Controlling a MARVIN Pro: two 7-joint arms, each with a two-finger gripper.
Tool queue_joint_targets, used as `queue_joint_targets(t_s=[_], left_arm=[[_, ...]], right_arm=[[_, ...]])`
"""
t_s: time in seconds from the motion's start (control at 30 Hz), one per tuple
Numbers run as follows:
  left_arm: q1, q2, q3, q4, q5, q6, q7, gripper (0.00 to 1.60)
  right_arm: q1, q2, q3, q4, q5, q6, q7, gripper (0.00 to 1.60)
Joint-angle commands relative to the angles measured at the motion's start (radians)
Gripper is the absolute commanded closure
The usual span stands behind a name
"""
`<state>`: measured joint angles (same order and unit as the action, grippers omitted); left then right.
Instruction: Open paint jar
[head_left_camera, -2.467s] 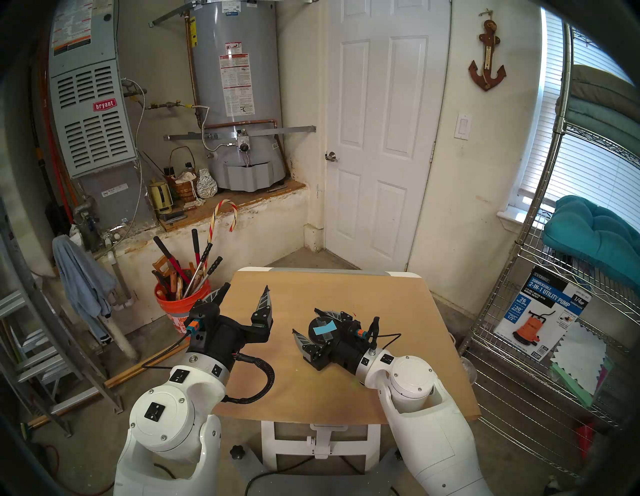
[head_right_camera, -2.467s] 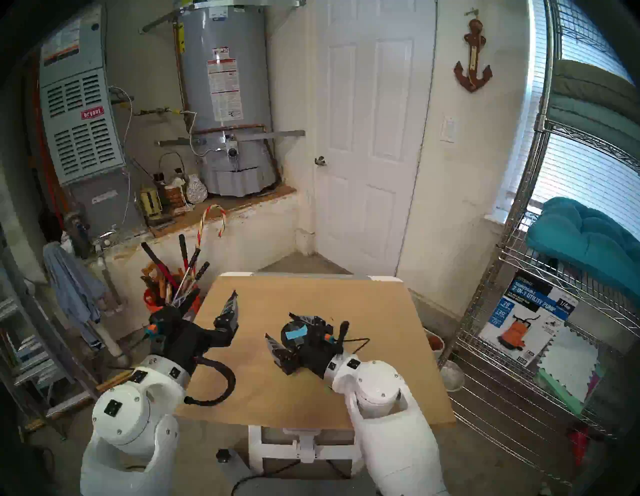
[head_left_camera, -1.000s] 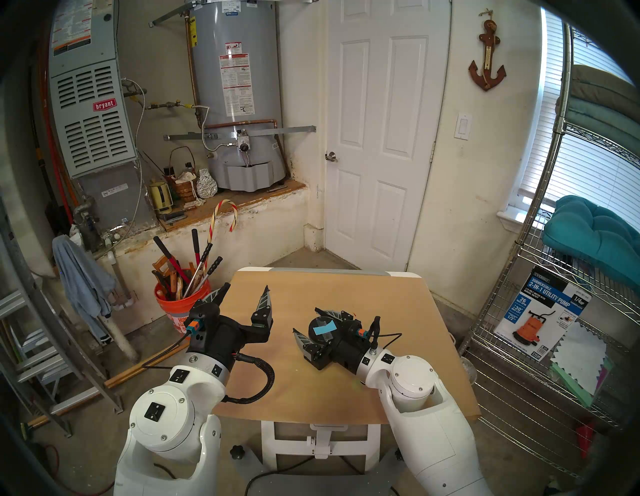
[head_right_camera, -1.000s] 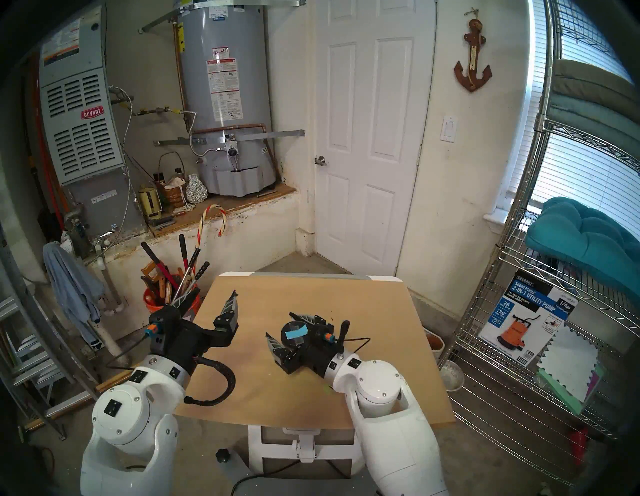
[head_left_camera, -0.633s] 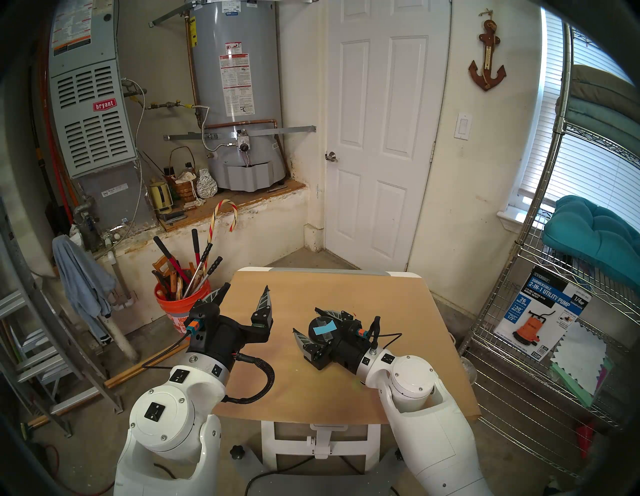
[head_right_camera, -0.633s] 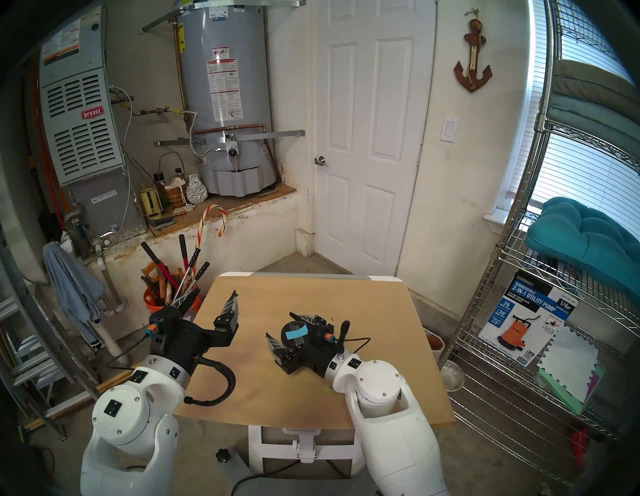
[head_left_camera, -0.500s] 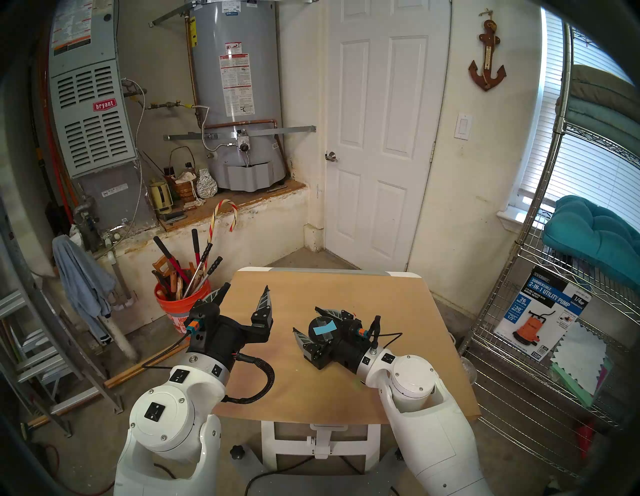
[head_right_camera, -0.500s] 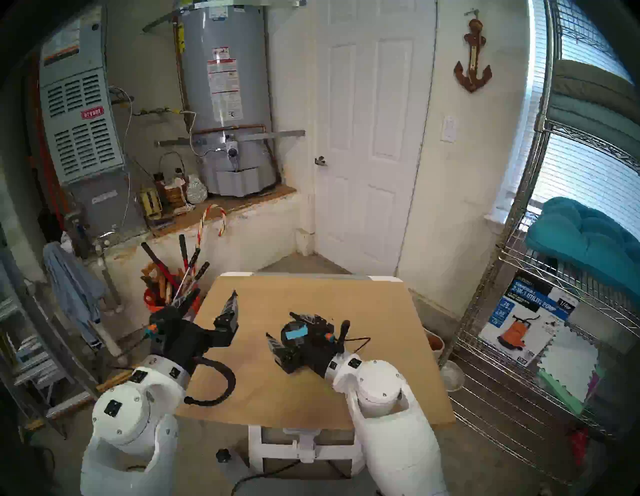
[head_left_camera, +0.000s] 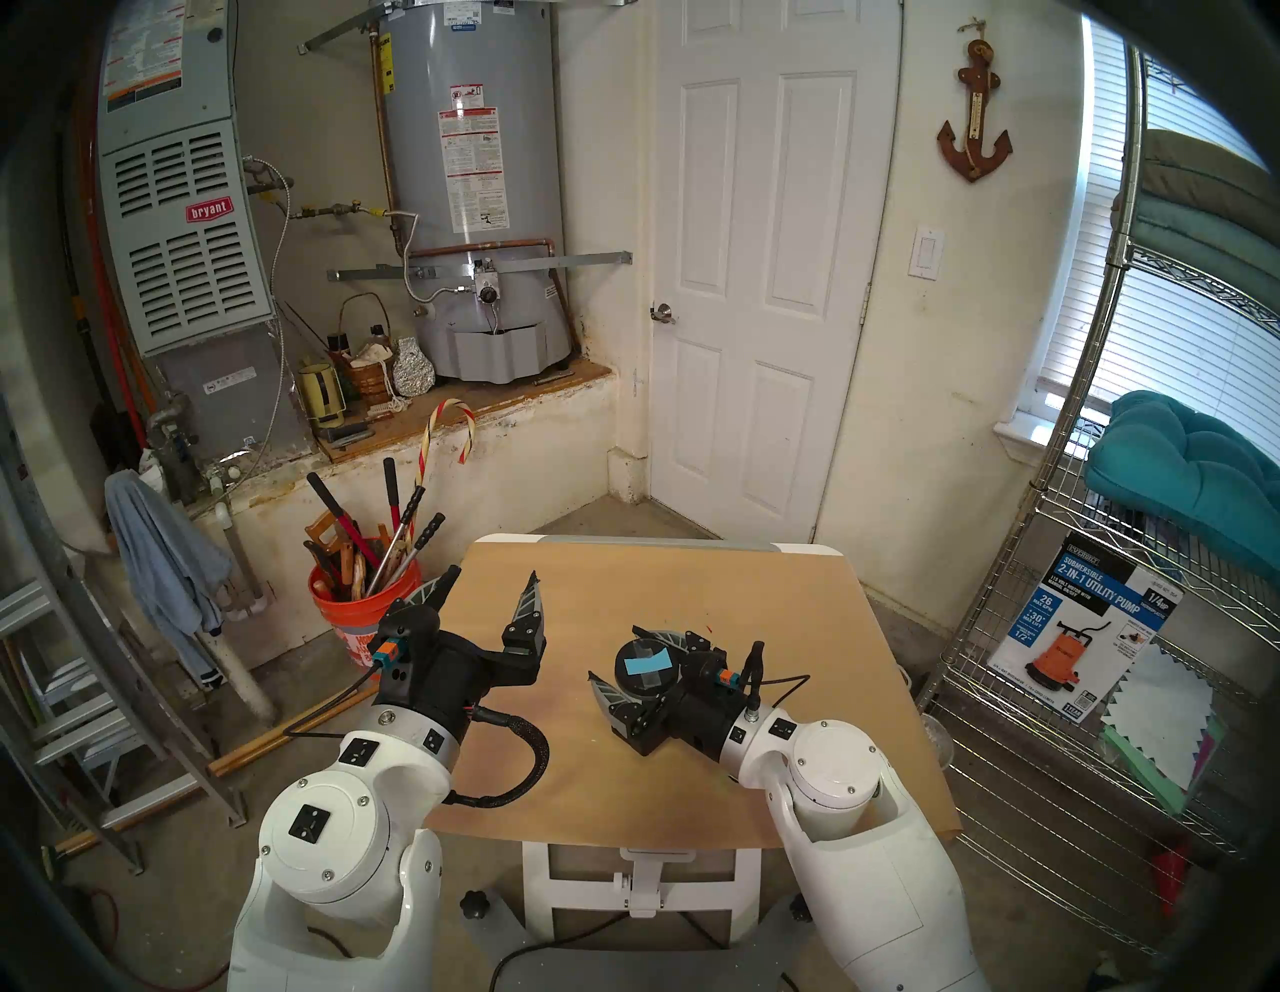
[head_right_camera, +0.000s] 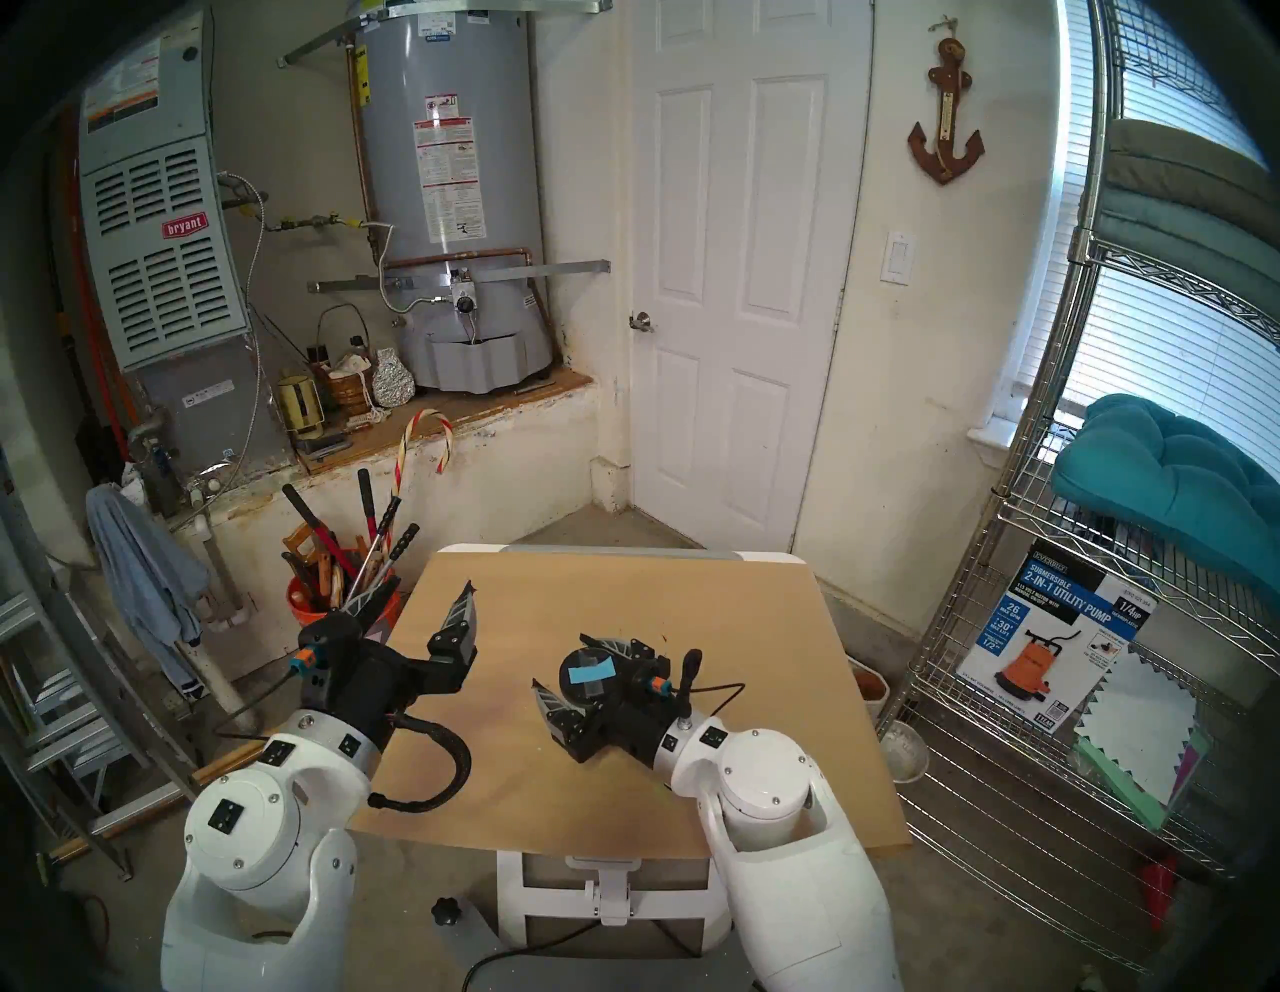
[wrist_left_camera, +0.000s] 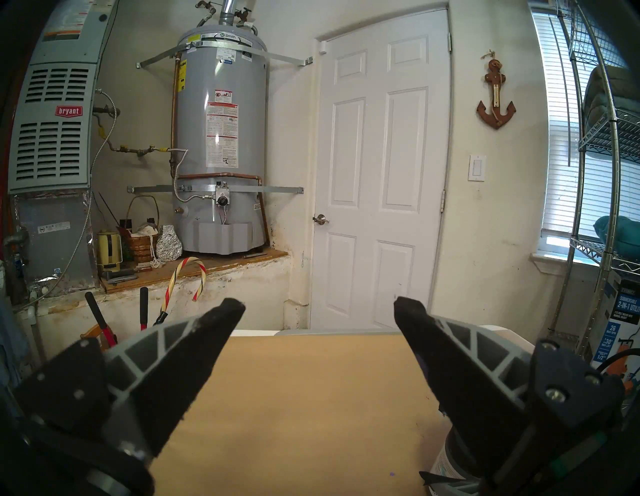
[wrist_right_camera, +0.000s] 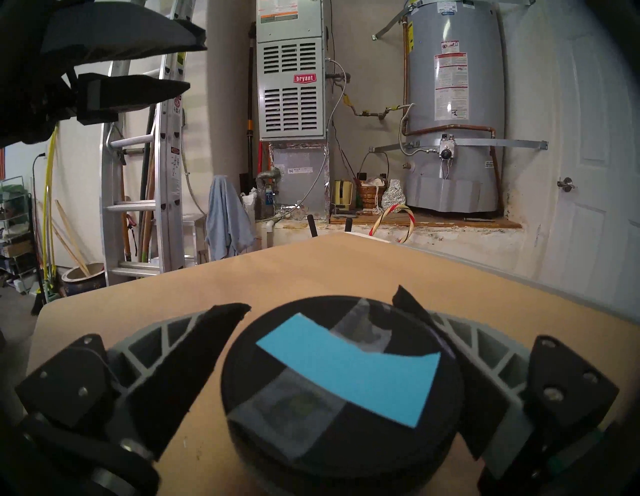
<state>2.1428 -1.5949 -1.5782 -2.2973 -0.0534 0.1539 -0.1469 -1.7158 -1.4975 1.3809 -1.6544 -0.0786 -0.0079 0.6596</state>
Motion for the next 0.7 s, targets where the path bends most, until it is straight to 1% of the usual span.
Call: queue_joint_targets(t_s=[0.0, 0.13, 0.2, 0.27, 0.33, 0.37, 0.4, 0.43, 0.47, 0.5, 0.6, 0.67], left_arm=[[0.001, 0.001, -0.003, -0.021, 0.003, -0.002, 0.001, 0.0], [0.001, 0.001, -0.003, -0.021, 0.003, -0.002, 0.001, 0.0], [0.001, 0.001, -0.003, -0.021, 0.003, -0.002, 0.001, 0.0], [0.001, 0.001, -0.003, -0.02, 0.003, -0.002, 0.001, 0.0], [0.0, 0.001, -0.003, -0.02, 0.002, -0.002, 0.001, 0.0], [-0.001, 0.001, -0.003, -0.019, 0.002, -0.003, 0.0, 0.0], [-0.001, 0.001, -0.003, -0.019, 0.002, -0.003, 0.0, 0.0], [-0.001, 0.001, -0.003, -0.019, 0.002, -0.003, 0.0, 0.0], [-0.001, 0.0, -0.003, -0.019, 0.002, -0.003, 0.0, 0.0], [-0.001, 0.0, -0.003, -0.019, 0.002, -0.003, 0.0, 0.0], [0.0, 0.0, -0.003, -0.02, 0.003, -0.002, 0.0, 0.0], [0.0, 0.0, -0.003, -0.02, 0.003, -0.002, 0.0, 0.0]], right_arm=[[-0.013, 0.01, 0.003, -0.044, -0.036, -0.036, -0.034, 0.0], [-0.012, 0.008, 0.021, -0.03, -0.024, -0.038, -0.039, 0.0], [-0.016, 0.017, 0.036, -0.042, -0.007, -0.031, -0.025, 0.0], [-0.022, 0.025, 0.06, -0.058, 0.036, -0.001, 0.011, 0.0], [-0.029, 0.046, 0.086, -0.083, 0.091, 0.051, 0.068, 0.0], [-0.038, 0.085, 0.099, -0.104, 0.134, 0.081, 0.095, 0.0], [-0.038, 0.085, 0.099, -0.104, 0.134, 0.081, 0.095, 0.0], [-0.047, 0.092, 0.116, -0.113, 0.149, 0.09, 0.111, 0.0], [-0.052, 0.093, 0.137, -0.119, 0.164, 0.109, 0.14, 0.0], [-0.054, 0.106, 0.144, -0.122, 0.177, 0.125, 0.148, 0.0], [-0.056, 0.121, 0.178, -0.127, 0.217, 0.176, 0.213, 0.0], [-0.054, 0.124, 0.186, -0.127, 0.222, 0.189, 0.229, 0.0]])
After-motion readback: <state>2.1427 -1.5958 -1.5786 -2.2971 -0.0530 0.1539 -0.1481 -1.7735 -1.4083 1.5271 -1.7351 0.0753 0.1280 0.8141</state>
